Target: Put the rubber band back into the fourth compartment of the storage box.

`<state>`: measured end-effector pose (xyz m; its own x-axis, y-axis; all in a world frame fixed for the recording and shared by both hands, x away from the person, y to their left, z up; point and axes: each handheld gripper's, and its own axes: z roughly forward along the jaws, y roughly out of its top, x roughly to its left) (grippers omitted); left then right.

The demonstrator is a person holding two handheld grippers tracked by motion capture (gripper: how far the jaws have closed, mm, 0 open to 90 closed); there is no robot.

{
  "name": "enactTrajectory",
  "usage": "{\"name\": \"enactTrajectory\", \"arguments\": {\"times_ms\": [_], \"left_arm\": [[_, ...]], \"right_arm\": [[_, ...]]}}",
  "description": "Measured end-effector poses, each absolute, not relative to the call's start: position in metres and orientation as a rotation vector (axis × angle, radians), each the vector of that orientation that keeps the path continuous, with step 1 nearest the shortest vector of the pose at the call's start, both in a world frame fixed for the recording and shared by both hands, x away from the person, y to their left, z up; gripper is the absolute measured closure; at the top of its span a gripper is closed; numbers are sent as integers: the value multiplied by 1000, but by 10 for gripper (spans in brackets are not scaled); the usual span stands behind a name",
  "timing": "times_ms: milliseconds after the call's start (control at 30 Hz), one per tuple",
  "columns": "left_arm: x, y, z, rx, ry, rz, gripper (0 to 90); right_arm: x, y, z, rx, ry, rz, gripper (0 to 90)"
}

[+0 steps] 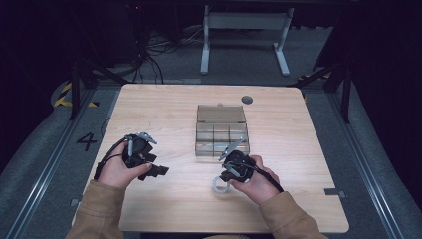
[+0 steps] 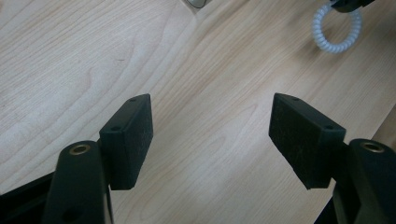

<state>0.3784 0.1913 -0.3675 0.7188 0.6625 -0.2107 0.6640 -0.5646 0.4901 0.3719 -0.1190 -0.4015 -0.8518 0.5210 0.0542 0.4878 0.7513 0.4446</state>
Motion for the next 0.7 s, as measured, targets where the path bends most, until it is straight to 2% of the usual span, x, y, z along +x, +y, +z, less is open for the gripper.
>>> {"name": "enactTrajectory", "arguments": {"times_ms": [300, 700], "left_arm": [[378, 193, -370, 2365, 972, -3, 256], [378, 194, -369, 2369, 957, 2, 250]], "right_arm": [[380, -122, -389, 843, 2852, 724, 834], [393, -122, -376, 859, 2831, 750, 834]]}}
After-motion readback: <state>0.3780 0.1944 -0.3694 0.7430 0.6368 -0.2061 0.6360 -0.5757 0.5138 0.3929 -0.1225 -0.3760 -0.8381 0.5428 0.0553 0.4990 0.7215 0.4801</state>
